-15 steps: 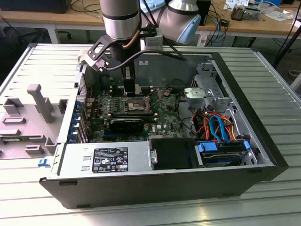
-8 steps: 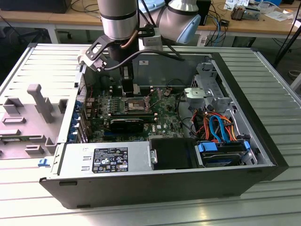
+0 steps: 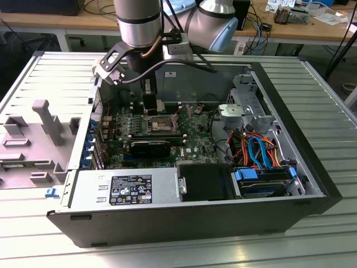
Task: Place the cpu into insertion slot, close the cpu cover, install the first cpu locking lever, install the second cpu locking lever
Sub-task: 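Place the cpu into insertion slot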
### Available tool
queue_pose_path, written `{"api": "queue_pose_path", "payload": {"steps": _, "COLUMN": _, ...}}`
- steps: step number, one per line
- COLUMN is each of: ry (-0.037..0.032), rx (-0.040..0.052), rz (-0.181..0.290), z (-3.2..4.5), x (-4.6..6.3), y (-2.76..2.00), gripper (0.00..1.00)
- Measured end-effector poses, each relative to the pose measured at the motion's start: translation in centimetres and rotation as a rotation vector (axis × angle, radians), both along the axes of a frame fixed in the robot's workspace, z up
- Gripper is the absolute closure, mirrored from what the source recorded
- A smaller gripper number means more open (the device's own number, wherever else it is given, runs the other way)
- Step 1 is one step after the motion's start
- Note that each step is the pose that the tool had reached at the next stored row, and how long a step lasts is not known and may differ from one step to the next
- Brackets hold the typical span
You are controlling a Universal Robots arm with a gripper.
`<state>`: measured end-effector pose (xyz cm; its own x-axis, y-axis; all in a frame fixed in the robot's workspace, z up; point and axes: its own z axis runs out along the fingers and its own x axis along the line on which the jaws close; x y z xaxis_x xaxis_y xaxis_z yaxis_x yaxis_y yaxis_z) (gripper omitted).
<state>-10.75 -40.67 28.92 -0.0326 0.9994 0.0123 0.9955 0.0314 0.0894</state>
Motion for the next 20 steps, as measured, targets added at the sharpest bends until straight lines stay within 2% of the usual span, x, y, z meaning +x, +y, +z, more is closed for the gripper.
{"api": "queue_pose_path", "payload": {"steps": 20, "ry": 0.0000, "rx": 0.0000, "rz": 0.000, "z": -0.07, "x": -0.78, "y": 0.00, "gripper": 0.45}}
